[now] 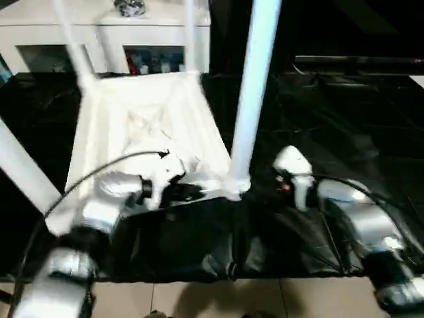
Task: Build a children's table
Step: Rotate leg to tighten
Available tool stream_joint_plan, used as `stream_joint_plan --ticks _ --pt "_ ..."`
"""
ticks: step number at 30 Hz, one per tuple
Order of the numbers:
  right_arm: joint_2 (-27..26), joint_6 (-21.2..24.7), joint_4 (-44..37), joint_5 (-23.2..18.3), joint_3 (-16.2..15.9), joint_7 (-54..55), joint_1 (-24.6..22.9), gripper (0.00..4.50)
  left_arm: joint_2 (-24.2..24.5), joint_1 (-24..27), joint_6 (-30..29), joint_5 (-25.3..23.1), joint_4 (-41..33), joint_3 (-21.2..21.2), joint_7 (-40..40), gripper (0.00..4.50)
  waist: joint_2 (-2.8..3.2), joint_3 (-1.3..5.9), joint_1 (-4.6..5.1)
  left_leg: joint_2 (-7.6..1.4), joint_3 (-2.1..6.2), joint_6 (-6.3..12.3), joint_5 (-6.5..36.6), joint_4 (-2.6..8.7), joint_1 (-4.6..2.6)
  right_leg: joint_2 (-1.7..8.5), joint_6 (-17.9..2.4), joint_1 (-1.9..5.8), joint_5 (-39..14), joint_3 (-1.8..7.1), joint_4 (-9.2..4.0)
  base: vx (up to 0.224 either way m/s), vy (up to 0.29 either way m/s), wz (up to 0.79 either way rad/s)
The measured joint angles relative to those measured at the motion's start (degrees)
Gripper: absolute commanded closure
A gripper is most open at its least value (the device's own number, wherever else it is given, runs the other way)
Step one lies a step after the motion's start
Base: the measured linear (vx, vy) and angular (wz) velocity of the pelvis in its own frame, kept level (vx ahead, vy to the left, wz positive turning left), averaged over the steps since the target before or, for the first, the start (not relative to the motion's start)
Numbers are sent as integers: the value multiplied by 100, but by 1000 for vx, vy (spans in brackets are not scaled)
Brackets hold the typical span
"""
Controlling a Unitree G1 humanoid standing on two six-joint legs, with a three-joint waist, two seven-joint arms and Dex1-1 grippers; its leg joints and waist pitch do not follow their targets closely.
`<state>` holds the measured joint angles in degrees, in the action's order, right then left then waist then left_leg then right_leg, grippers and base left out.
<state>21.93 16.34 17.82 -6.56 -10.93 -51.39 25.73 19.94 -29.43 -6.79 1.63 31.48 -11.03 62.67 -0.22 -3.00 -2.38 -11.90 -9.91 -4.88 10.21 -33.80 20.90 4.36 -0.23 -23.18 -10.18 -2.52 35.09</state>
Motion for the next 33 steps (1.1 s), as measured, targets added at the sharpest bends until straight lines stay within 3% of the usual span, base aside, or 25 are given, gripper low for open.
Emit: stream_joint_plan --ticks 2,8,10,13,14,15,18,24,31,33 --pt "-144 -119 324 40 -69 39 188 0 13 185 -188 4 -355 -13 -44 449 -51 3 12 1 -3 1 0 0 4 1 4 -1 -3 2 -2 0 0 0" --pt "-360 -311 1012 200 -218 39 486 0 245 472 -449 -115 -1112 -197 -99 449 -331 4 7 -1 -5 -1 0 26 6 4 26 -10 -23 -3 -3 0 0 0" --pt "-360 -423 1147 266 -254 -7 548 0 313 529 -533 -156 -1283 -220 -125 449 -371 11 37 0 -6 1 3 25 -1 4 22 -11 -20 0 -12 0 0 0" --pt "-402 -584 1372 278 -311 -57 652 0 421 493 -575 -157 -1324 -255 -51 449 -370 11 66 0 -6 0 3 27 -1 1 19 -11 -17 1 -8 0 0 0" --pt "-426 -643 1494 285 -316 -101 713 0 456 470 -559 -155 -1294 -274 0 449 -245 -23 69 -6 9 -3 4 19 -8 -10 12 -14 -14 -5 -12 0 0 0" --pt "-435 -714 1564 300 -321 -122 766 0 464 420 -524 -154 -1215 -279 57 449 -268 4 83 -3 5 -3 4 18 -15 -8 10 -5 -12 -2 -15 0 0 0" --pt "-487 -801 1636 329 -321 -111 781 0 482 327 -517 -154 -1092 -320 152 449 -156 9 80 1 1 -3 4 29 -13 -6 8 -8 -11 6 -6 0 0 0" --pt "-484 -791 1447 243 -272 -153 654 0 449 82 -481 -151 -763 -403 196 449 -143 18 22 -1 5 -5 3 41 -44 -9 4 7 -12 -2 -3 0 0 0" --pt "-577 -952 1637 253 -277 -164 601 0 435 -1 -637 -128 -656 -398 209 449 -144 18 40 1 6 -5 3 34 -53 -7 -9 11 -2 0 -3 0 0 0" --pt "-583 -962 1646 260 -278 -162 601 0 436 -3 -663 -124 -656 -392 216 406 -144 18 43 1 6 -5 3 38 -55 -7 -9 10 -2 0 -4 0 0 0"
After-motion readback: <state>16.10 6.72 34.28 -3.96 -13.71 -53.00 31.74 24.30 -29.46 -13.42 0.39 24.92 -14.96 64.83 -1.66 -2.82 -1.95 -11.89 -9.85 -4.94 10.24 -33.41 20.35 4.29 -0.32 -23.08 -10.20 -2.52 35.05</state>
